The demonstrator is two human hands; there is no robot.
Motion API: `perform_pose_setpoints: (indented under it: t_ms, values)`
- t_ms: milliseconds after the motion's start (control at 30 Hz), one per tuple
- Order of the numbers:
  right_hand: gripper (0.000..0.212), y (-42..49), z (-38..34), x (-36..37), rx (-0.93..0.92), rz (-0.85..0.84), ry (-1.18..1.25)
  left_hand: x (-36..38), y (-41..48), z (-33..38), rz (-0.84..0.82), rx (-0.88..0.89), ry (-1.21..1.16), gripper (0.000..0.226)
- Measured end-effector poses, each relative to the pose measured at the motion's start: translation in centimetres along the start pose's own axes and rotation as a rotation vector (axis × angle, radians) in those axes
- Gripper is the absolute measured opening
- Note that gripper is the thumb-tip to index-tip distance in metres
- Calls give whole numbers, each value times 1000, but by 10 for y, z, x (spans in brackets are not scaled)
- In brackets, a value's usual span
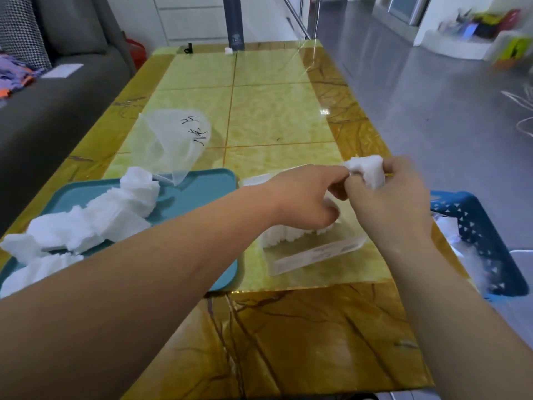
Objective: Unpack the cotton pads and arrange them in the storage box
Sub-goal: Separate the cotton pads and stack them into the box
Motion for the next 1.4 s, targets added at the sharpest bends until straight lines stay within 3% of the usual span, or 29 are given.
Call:
perform_pose_setpoints:
  t_ms: [200,333,467,633,733,867,1000,1133,1233,1400]
  values:
    - [32,2,0,6,-27,-41,-91,5,-5,-6,-89,-26,202,14]
    - [31,-5,-16,13,-99,-80,-129,9,-9,-18,-127,-24,380,28]
    - [32,-12,-16,28,-117,-187,-327,12,-19,-20,-153,-21,499,24]
    - [23,-12,-13,41,-153,-145,-635,8,-25,-22,-164,-11,529,23]
    - [18,-11,-11,52,-141,-161,-721,17,-27,-22,-202,3,622,32]
    - [28,-8,-9,57,-99,-185,-784,22,-28,-20,-217,-37,726,42]
    - [35,-13,-13,60,-134,-273,-787,19,-28,-16,-173,-45,705,34]
    - [17,-24,-18,61,-175,-413,-720,10,-36,-18,-105,-20,595,28]
    - [30,-20,-17,50,-149,-321,-604,0,-45,-15,-10,-5,556,28]
    - [23,-16,-16,51,-188,-214,-571,-16,-68,-19,126,-35,459,25]
Point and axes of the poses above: each hand's wrist, its own y-axis towards the middle knuckle, its own x-axis out of the palm, z = x × y, the point moved 9 cm from there along y, towards the middle knuckle, and after that the axes turned 1 degree about -z, right-handed, at the moved point
